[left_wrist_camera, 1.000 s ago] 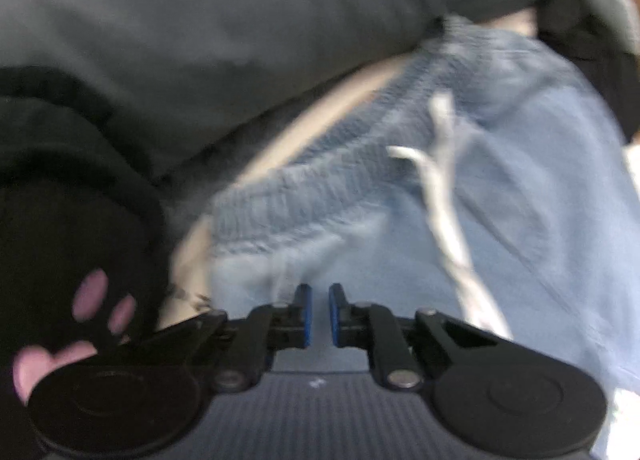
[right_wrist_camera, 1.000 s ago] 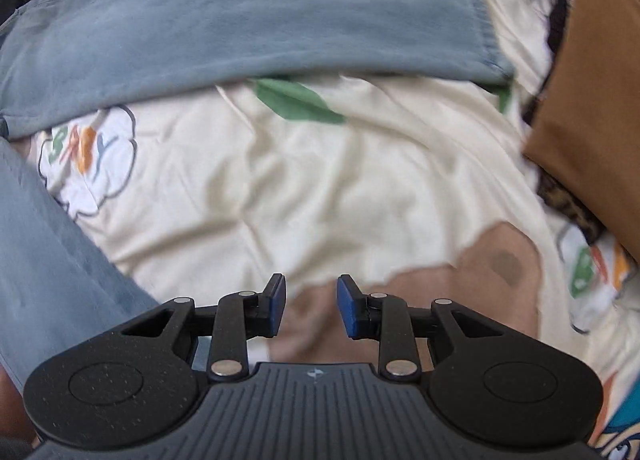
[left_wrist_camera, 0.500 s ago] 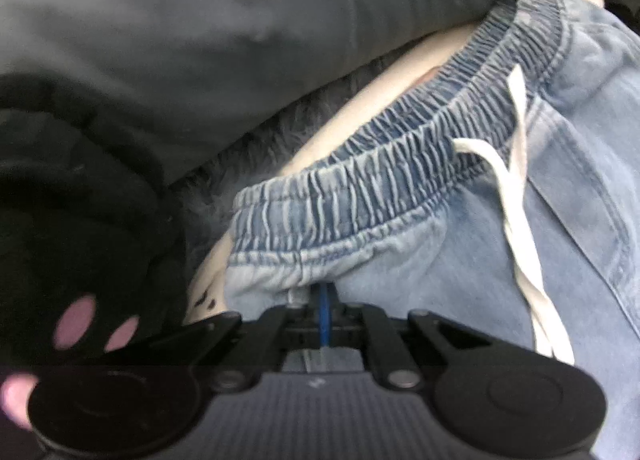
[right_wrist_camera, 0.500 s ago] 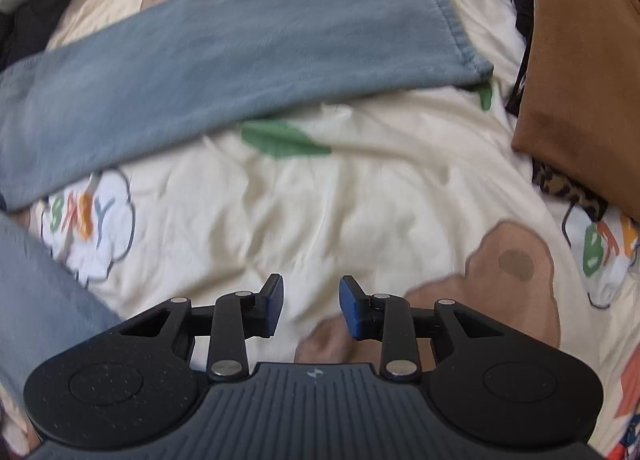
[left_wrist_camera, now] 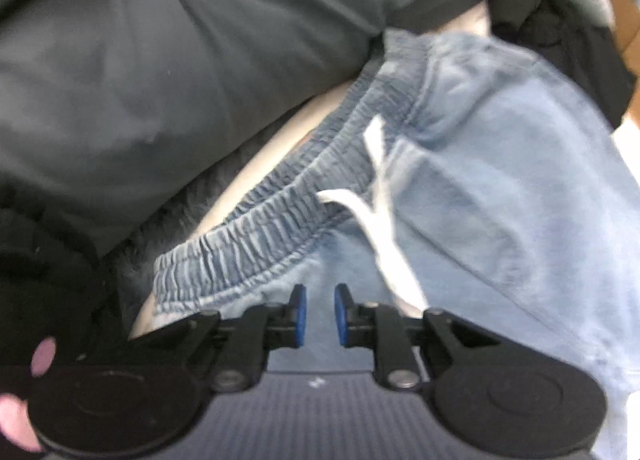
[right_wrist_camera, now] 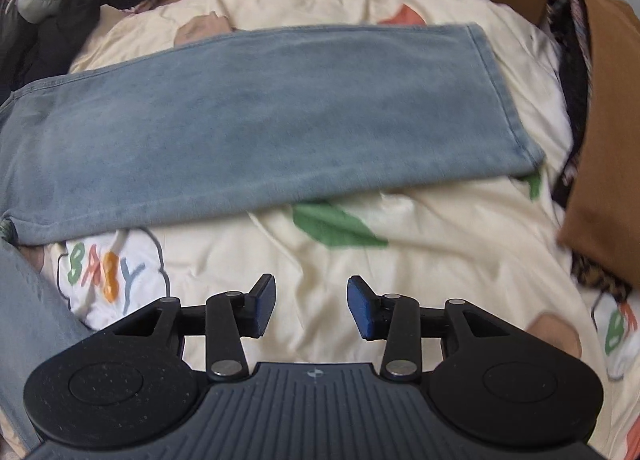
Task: Fold clothes
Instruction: 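Open the left gripper and move both grippers over the flattened jeans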
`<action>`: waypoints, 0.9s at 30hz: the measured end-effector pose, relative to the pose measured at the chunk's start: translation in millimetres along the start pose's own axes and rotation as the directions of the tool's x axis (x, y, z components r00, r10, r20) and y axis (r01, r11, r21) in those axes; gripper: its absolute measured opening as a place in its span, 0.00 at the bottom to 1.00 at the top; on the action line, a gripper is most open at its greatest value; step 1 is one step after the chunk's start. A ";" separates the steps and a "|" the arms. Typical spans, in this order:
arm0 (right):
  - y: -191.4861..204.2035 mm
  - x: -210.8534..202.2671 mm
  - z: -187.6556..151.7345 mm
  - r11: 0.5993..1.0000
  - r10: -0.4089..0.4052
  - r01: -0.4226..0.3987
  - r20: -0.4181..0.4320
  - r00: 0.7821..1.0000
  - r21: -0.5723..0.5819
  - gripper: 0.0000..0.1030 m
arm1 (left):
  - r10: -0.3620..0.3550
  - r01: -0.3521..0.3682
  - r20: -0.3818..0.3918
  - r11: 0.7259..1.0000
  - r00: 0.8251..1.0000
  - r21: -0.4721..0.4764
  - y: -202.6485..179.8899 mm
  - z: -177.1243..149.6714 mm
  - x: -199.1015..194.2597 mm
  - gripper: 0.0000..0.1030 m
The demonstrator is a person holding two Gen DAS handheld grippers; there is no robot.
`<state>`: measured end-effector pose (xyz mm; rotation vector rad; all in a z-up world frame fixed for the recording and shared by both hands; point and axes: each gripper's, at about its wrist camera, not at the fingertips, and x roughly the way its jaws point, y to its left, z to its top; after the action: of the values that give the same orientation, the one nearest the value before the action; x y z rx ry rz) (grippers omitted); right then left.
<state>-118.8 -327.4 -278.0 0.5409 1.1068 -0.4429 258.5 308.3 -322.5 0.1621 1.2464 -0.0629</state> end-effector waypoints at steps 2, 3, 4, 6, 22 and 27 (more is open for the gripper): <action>2.6 4.2 7.6 1.000 0.002 -0.002 0.017 1.000 -0.004 0.45 | 0.095 -0.093 -0.039 0.995 0.995 0.045 4.4 0.5 19.5 0.03; 3.2 7.1 11.0 1.000 0.004 -0.004 0.024 1.000 -0.003 0.45 | 0.117 -0.114 -0.059 0.992 0.991 0.050 8.6 0.4 27.8 0.03; 3.8 10.4 14.1 1.000 0.002 -0.002 0.031 1.000 -0.002 0.45 | 0.110 -0.107 -0.071 0.994 0.991 0.036 13.0 0.2 32.6 0.03; 5.2 16.6 19.5 1.000 -0.009 0.008 0.046 0.999 0.001 0.45 | 0.113 -0.111 -0.077 0.993 0.991 0.034 12.6 1.1 33.8 0.03; 30.0 69.2 51.8 1.000 -0.007 0.011 0.166 0.986 -0.024 0.45 | -0.199 0.194 0.123 0.980 0.972 0.055 -84.5 54.7 -37.8 0.19; 16.5 76.8 31.0 0.996 -0.066 0.048 0.239 0.969 0.082 0.45 | -0.241 0.227 0.152 0.968 0.959 0.104 -119.9 81.7 -27.5 0.19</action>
<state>-57.5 -338.5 -335.0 0.5073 0.8752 -0.5870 310.1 176.1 -281.8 0.0805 1.0942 -0.3294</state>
